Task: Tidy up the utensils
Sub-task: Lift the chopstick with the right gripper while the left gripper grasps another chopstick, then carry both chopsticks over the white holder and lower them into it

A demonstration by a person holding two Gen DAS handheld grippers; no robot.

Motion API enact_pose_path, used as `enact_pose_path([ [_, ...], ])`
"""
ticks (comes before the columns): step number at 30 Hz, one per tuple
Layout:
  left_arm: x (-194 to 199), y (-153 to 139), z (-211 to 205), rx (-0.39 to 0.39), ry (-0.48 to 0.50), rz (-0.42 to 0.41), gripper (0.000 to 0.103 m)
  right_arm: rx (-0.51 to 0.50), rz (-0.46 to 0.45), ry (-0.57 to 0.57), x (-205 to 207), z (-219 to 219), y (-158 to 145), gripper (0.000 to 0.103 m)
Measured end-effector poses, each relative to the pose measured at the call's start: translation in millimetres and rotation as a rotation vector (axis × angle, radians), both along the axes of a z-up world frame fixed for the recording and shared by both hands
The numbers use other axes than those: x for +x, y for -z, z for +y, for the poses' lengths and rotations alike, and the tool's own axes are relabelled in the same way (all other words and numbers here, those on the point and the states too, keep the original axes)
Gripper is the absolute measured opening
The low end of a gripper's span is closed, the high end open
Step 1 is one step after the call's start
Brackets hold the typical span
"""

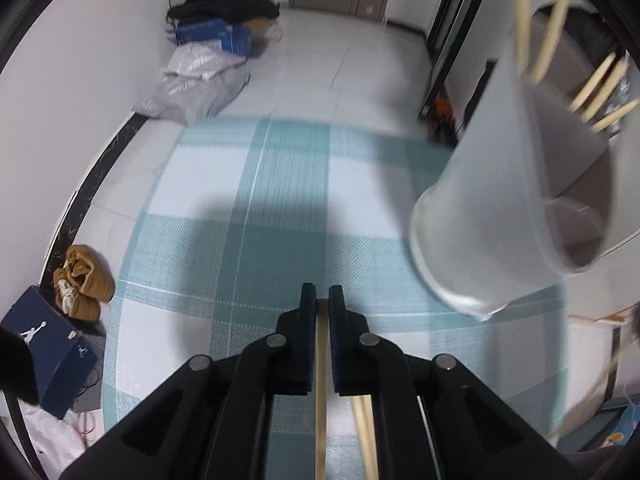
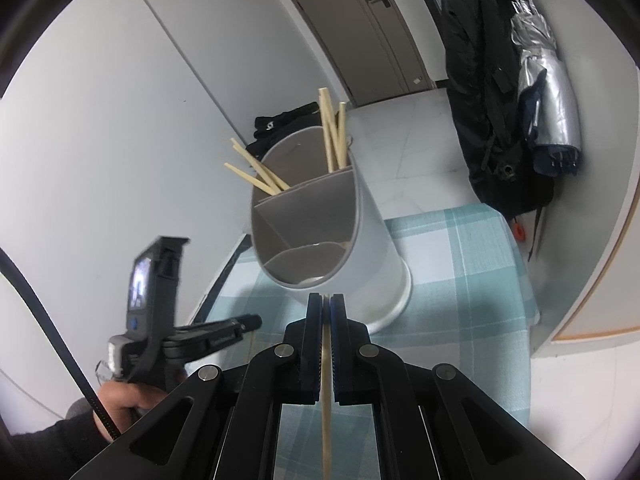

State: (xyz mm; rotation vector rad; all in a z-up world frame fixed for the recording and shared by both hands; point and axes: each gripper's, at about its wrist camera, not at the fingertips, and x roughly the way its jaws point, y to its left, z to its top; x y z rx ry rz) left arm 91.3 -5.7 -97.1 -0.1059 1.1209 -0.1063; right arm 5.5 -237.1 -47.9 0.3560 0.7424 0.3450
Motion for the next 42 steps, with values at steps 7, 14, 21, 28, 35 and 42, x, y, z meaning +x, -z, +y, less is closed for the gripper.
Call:
enact_pose_path([
  [7, -37.2, -40.5, -8.5, -0.058, 0.048, -0.149, 0.003, -0.039, -0.092, -0.037, -17.1, 15.5, -12.0, 0.003],
  [14, -65.0, -72.6, -10.4, -0.104, 0.093, -0.297, 0.003, -0.114, -0.171, -0.016, -37.4, 29.1, -23.8, 0.003],
  [21, -78.8, -86.9, 1.4, -0.148, 0.107, -0.358, 0.003, -0.154, -0.206, 0.012, -50.1, 33.3, -28.6, 0.003],
  [28, -92.9, -97.4, 3.3, -0.208, 0.13, -0.383, 0.003, -0.182, -0.217, 0.046, -63.5, 35.7, -27.4, 0.003],
  [35, -102.4, -108.9, -1.7, -0.243, 0.16, -0.391, 0.002, -0.2, -0.229, 0.052, -63.2, 35.9, -32.0, 0.003],
  [42, -102.8, -129.3, -13.6, -0.266, 0.208, -0.4, 0.002, -0.191, -0.244, 0.076, -62.5, 30.2, -38.3, 0.003],
])
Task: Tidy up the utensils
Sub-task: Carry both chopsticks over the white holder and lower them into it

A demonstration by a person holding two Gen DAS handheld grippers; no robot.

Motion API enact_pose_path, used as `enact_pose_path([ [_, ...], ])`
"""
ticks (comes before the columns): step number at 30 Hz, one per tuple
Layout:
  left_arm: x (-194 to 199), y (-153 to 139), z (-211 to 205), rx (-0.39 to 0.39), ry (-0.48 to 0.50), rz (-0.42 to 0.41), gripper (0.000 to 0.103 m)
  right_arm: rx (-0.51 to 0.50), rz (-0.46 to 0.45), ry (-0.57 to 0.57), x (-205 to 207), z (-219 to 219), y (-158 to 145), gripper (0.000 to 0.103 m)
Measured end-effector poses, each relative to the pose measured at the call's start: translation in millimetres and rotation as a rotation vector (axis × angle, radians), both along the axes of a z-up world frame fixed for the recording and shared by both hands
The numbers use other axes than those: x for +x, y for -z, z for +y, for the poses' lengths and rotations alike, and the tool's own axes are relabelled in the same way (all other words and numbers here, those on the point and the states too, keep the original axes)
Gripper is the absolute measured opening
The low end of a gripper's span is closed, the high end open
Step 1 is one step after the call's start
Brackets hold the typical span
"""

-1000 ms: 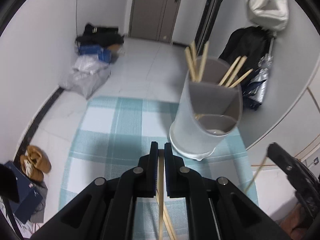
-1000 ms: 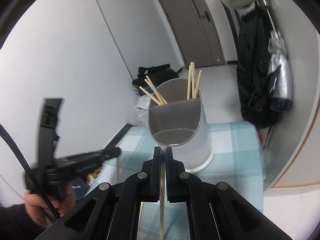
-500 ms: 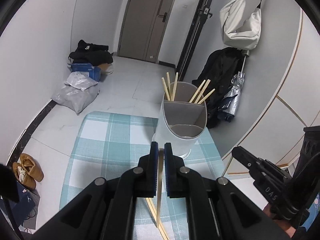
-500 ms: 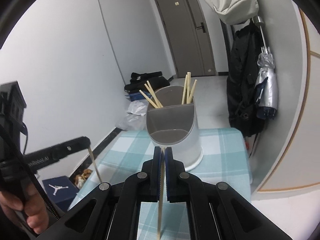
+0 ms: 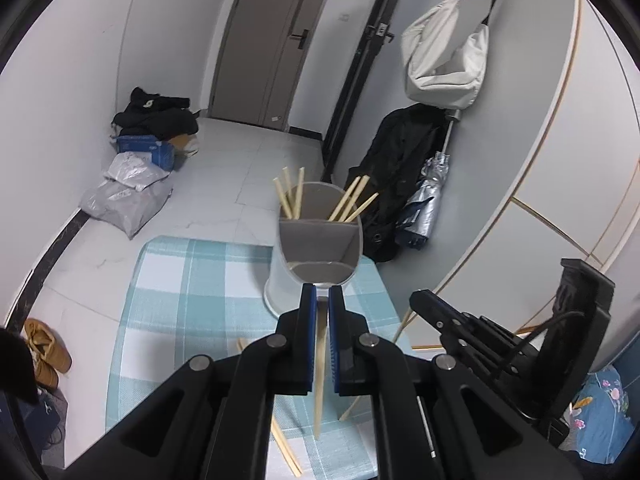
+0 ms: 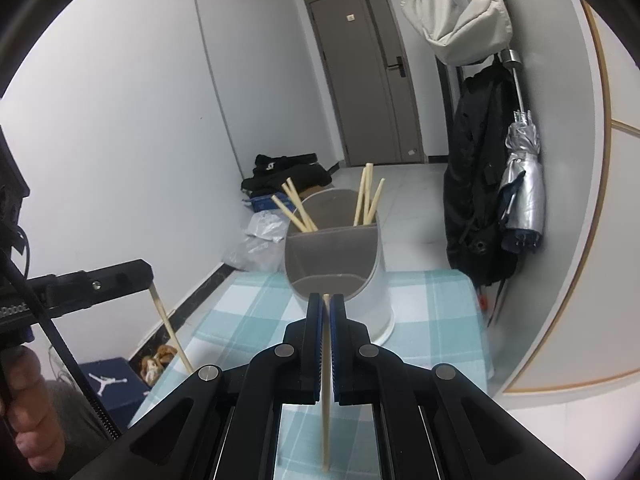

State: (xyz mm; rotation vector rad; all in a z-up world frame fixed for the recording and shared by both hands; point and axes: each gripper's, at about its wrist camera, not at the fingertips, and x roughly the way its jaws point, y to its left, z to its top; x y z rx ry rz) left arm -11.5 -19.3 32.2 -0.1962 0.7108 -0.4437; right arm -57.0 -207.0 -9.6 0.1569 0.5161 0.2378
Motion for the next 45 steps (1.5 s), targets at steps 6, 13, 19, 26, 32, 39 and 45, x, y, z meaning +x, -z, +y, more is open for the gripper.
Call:
enact_pose_path([
  [6, 9.9, -18.7, -5.2, -0.013, 0.023, -0.018, 0.002, 0.033, -0.041, -0.007, 3.0, -4.9, -22.5, 0.003],
  [13, 26.5, -40.2, -11.0, -0.017, 0.023, -0.048, 0.002, 0.0, -0.083, -0.041, 16.1, -2.7, -59.4, 0.003],
  [19, 50.2, -69.5, -14.8, -0.048, 0.029, -0.06, 0.002, -0.019, -0.112, -0.052, 38.8, -3.8, -96.6, 0.003],
  [26, 81.7, -105.9, -15.5, -0.089, 0.025, -0.104, 0.002, -0.016, -0.147, -0.038, 72.3, -11.0, -136.9, 0.003],
  [32, 103.8, -121.0, -16.5, -0.083, 0.015, -0.156, 0.002, -0.003, -0.194, -0.023, 97.9, -13.7, -162.8, 0.003],
  [39, 133.9, -112.4, -14.8, -0.1, -0.001, -0.138, 0.002, -0.014, -0.222, -0.003, 124.4, -12.7, -174.8, 0.003],
  [45, 152.4, -93.8, -11.1, -0.088, -0.019, -0.118, 0.002, -0.024, -0.222, 0.0, 149.3, -6.7, -171.1, 0.003],
])
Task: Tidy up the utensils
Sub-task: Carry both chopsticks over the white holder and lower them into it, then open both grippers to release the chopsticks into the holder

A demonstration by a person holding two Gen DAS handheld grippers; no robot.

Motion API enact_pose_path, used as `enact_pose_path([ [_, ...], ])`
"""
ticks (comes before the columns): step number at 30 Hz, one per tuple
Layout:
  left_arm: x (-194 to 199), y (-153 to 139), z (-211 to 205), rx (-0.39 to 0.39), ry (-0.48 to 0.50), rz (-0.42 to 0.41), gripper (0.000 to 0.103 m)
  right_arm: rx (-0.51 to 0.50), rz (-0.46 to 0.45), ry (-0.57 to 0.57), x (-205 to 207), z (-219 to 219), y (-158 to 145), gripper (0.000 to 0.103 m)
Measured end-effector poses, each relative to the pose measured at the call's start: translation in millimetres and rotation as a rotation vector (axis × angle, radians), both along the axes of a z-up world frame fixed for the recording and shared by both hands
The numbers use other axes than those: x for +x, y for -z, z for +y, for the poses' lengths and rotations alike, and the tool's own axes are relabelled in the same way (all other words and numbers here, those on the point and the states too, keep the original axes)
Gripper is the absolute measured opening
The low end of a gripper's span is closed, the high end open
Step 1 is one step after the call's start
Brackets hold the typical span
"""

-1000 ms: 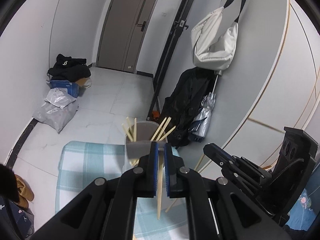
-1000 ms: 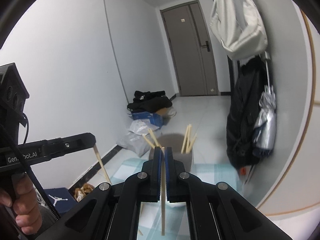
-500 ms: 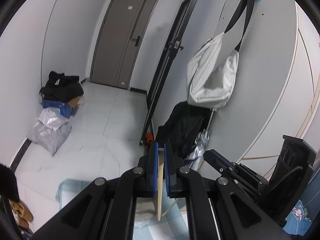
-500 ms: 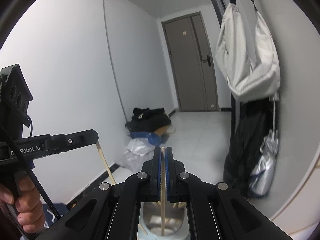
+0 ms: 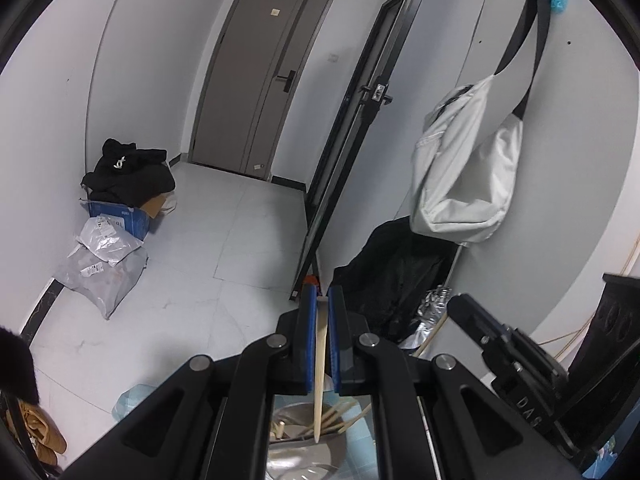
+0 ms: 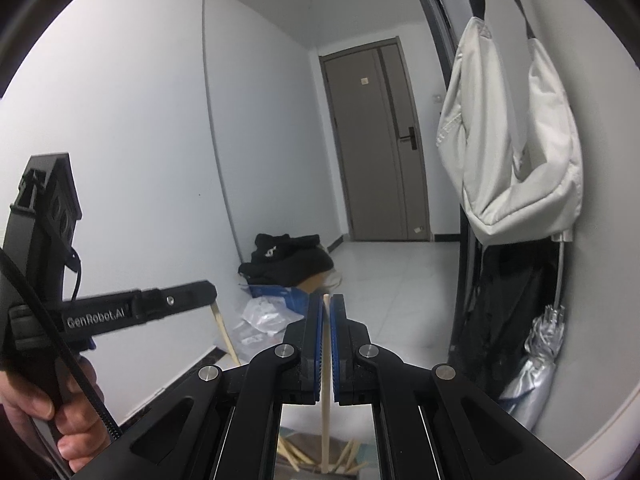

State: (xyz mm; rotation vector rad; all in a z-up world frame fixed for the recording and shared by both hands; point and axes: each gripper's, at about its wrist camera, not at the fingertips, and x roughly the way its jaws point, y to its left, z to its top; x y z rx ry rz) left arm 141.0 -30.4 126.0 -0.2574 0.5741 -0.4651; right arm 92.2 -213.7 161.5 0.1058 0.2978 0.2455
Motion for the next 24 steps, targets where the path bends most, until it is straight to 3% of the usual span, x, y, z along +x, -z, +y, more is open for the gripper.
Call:
enact_pose_path([
  [8, 20.6, 21.4, 2.4, -0.004, -0.041, 0.045, 0.002, 0.004, 0.017, -0.006, 22.4, 7.5, 20.2, 0.003],
  [16, 16.5, 40.8, -3.4, 0.031, -0.038, 0.031, 0.002, 0.037, 0.026, -0.029, 30.3, 8.9, 56.4, 0.003],
  [24, 14.1, 53.9, -7.8, 0.048, -0.017, 0.054, 0.002, -0.008, 0.041, -0.02, 33.6, 9.3, 83.4, 0.003],
])
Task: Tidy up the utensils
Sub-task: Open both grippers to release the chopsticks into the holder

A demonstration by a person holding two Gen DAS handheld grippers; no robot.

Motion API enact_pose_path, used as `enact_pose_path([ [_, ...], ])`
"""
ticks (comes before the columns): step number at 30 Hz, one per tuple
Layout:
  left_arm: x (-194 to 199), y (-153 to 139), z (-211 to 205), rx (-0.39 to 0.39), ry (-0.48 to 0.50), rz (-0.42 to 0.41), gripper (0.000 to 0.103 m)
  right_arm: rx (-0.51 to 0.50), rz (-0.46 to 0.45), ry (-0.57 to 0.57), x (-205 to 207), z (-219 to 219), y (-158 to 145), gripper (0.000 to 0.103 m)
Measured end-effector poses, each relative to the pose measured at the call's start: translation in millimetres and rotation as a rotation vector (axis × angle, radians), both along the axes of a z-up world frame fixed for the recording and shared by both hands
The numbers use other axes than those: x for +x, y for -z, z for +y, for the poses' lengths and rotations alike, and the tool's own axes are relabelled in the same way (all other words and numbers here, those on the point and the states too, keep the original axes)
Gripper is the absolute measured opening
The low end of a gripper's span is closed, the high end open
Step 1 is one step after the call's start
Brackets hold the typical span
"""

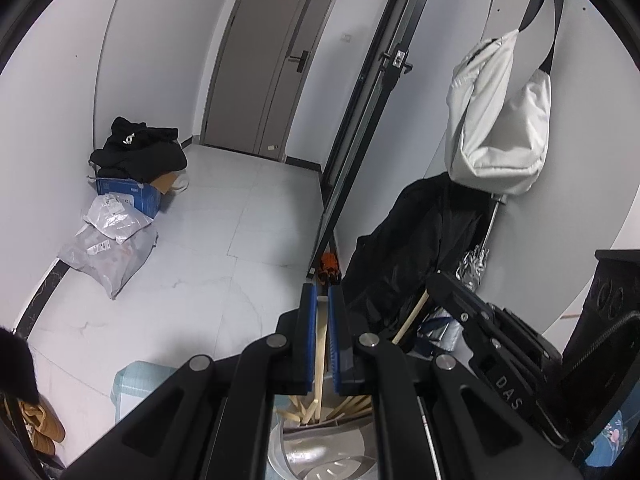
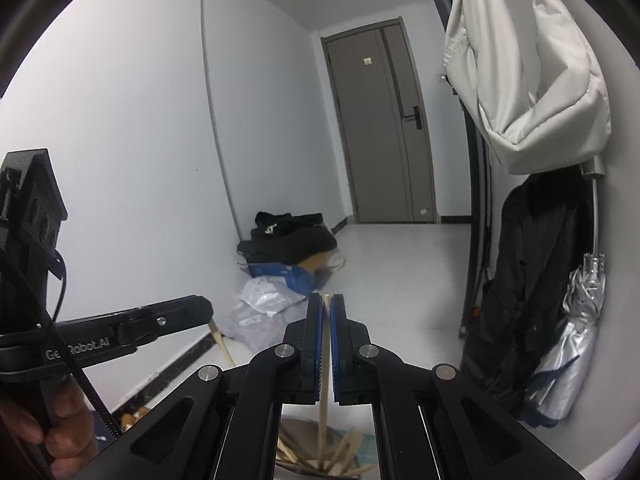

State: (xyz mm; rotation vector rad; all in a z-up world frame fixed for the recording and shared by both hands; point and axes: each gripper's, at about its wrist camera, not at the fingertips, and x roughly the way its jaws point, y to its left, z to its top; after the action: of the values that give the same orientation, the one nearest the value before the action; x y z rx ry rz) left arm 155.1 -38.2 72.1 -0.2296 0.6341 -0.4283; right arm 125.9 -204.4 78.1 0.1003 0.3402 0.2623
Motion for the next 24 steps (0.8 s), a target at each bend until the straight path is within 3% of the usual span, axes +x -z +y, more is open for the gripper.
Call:
enact_pose_path([
  [8, -10.2, 6.9, -13.6, 0.062, 0.071, 0.003, 0.002, -0.015, 0.031, -0.043, 0.3, -6.9, 14.0, 0.003],
  [16, -13.4, 26.6, -22.8, 0.111, 0.149, 0.083, 0.003, 0.082, 0.256, -0.107, 7.9, -11.2, 46.9, 0.003],
  [20, -17.9, 35.8, -23.6, 0.135, 0.164, 0.128, 0.003, 0.061, 0.296, -0.081, 4.7, -12.8, 54.4, 0.006],
  [23, -26.3, 34.4, -21.4, 0.163, 0.145, 0.128, 0.006, 0.107, 0.32, -0.06, -6.8, -21.4, 54.2, 0.007],
  [24, -28.8, 32.7, -19.8, 0.16, 0.136, 0.127, 0.009, 0.111, 0.316, -0.052, -10.8, -23.3, 53.0, 0.012],
])
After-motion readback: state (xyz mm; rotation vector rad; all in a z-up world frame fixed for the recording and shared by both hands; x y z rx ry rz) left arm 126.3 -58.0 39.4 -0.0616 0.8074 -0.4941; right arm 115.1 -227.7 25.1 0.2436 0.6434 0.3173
